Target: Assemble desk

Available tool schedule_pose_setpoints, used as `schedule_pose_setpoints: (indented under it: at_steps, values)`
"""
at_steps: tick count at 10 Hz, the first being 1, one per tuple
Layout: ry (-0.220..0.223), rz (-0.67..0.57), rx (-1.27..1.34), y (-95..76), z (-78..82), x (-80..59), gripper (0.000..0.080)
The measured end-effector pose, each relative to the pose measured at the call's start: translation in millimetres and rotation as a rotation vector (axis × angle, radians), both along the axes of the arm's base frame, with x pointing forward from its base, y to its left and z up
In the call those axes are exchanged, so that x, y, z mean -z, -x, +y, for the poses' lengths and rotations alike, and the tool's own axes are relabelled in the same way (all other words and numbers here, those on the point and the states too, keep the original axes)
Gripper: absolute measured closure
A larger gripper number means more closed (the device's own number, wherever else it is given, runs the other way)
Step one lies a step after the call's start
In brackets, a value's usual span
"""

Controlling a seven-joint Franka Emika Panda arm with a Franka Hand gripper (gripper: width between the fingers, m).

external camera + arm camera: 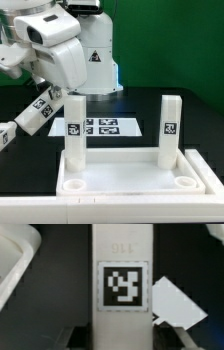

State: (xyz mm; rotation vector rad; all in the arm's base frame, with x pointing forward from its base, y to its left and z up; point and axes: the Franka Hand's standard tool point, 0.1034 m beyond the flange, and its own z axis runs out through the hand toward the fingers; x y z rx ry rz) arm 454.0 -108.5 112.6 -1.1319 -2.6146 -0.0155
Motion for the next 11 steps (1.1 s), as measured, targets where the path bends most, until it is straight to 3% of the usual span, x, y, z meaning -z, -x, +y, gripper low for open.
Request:
schedule_pose_setpoints:
  at_steps: [2,4,11]
  values:
    - [-0.014,-0.002,-0.121,3.4,-6.3,2.1,0.0519]
    - [-0.024,0.024,-0.124,14.0,-11.9,15.5,0.0519]
    - [-0.024,0.024,-0.124,14.0,-11.9,15.5,0.0519]
